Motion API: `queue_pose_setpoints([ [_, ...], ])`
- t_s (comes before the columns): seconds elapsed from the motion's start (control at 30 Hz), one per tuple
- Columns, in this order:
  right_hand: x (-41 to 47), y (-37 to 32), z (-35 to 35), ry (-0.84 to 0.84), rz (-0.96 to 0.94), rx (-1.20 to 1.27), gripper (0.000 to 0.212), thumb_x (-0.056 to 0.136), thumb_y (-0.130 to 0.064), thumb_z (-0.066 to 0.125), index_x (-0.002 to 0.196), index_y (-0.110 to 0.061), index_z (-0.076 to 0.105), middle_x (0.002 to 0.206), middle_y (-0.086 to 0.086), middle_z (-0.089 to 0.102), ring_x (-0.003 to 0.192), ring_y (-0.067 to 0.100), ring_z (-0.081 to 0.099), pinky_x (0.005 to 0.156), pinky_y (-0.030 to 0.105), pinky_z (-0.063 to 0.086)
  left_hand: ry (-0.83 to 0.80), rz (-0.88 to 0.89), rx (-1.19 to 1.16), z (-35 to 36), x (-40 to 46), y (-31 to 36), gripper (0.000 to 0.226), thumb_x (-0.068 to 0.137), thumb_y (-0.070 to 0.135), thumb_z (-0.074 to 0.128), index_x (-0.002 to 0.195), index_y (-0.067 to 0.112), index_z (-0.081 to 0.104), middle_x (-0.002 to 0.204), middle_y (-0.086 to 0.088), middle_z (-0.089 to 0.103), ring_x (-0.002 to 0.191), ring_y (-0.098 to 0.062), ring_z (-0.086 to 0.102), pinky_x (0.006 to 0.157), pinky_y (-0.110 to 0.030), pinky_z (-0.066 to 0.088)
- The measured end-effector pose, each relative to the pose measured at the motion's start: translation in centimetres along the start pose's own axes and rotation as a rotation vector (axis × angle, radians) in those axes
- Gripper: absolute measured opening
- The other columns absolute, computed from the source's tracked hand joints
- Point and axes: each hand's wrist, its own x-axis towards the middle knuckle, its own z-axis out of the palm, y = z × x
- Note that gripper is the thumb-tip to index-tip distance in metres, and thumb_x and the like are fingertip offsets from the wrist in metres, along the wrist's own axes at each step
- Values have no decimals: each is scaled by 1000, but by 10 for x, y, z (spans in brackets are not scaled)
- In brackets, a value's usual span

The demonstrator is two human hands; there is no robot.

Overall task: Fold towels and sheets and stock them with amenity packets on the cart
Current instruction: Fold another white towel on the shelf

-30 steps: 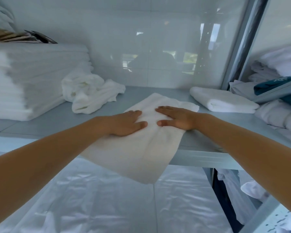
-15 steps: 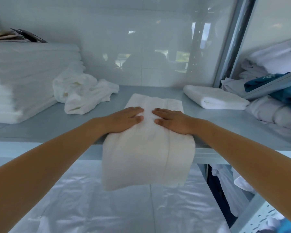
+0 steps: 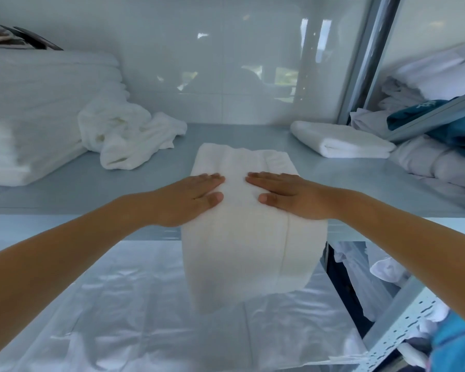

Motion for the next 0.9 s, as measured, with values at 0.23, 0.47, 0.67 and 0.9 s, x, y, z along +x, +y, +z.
queue_pose_setpoints([
  [0.23,-37,-24,24,108,-61,-204,73,102,-69,23,162,-38,-4,170,-18,-3,155,0,-3,128,33,4,197,84,222,29,-41,8,83,91,74,17,163,32,12,169,12,11,155,-8,13,125,-36,18],
  [0.47,-45,-38,49,338,-28,-248,76,101,-49,54,163,-30,16,169,-14,14,155,8,18,124,37,22,470,180,319,49,-40,1,78,93,73,35,153,24,43,159,5,42,145,-17,42,114,-44,36],
  [0.67,-37,-25,40,259,8,-294,108,80,-77,63,163,-35,9,170,-13,9,156,7,10,127,34,11,526,235,414,52,-32,-8,97,77,88,43,152,27,39,144,9,50,125,-19,48,105,-42,40],
  [0.9,-44,-24,44,327,-44,-355,91,92,-72,51,164,-28,15,169,-8,19,154,14,23,123,30,20,621,200,505,59,-45,9,79,86,69,60,145,18,51,137,0,59,116,-24,57,97,-42,47],
])
